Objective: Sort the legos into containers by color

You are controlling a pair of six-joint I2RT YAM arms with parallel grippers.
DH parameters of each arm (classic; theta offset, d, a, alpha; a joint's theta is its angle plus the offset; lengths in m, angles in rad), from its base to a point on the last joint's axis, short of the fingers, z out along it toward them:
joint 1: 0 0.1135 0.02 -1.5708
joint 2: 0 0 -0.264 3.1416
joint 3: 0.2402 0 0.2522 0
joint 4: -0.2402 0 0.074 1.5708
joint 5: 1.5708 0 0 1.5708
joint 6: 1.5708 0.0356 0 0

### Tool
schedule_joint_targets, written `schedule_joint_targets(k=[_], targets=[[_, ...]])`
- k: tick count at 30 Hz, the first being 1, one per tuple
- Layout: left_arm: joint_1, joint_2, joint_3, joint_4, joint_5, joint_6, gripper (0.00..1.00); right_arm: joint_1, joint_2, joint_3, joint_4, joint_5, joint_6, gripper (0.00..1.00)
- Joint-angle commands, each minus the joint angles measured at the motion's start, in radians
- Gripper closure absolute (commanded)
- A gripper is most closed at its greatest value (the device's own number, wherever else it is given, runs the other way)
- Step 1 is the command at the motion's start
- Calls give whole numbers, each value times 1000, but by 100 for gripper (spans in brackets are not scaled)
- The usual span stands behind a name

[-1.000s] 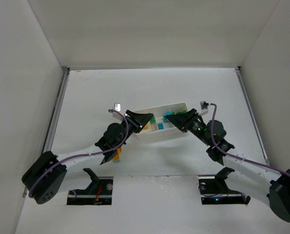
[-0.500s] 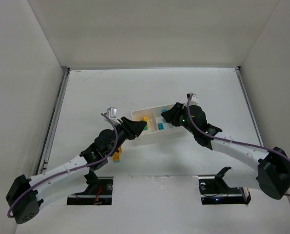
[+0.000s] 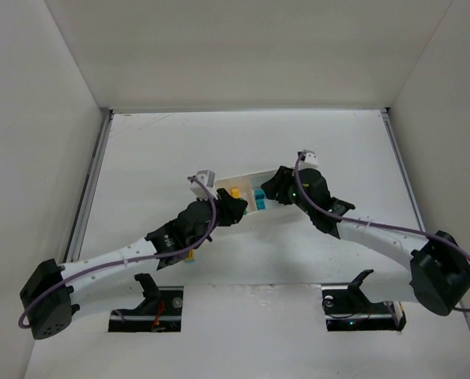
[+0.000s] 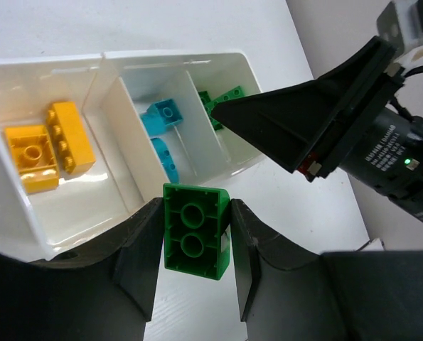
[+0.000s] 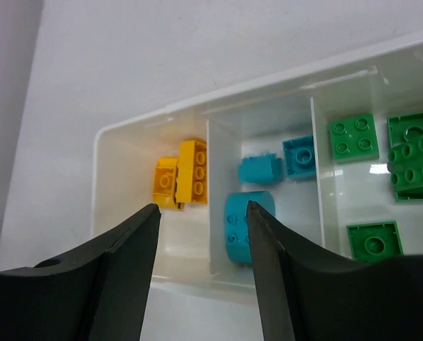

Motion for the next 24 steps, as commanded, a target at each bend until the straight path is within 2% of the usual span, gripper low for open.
schedule_joint_targets(k=[1,4,7,10,18,22,24], targets=[[-26,83,103,71,-14,56,83,-20,-93,-22,55,24,-13,42],[-36,204,184,104,-6,79,83,-64,-196,-107,90,53,-10,48],[-38,346,290,124,-3,95,82,-144,-317,-211,101,125,-7,68],[-35,488,405,131,-2,77,81,-222,-406,-289,96,170,-2,71],[-12,785,644,154,0,87,79,-258,-492,-392,144,224,58,57],[-9,885,724,153,-8,103,73,-259,-526,-404,147,220,62,51],[-6,914,746,153,-8,100,66,-256,-543,-411,147,220,64,50]])
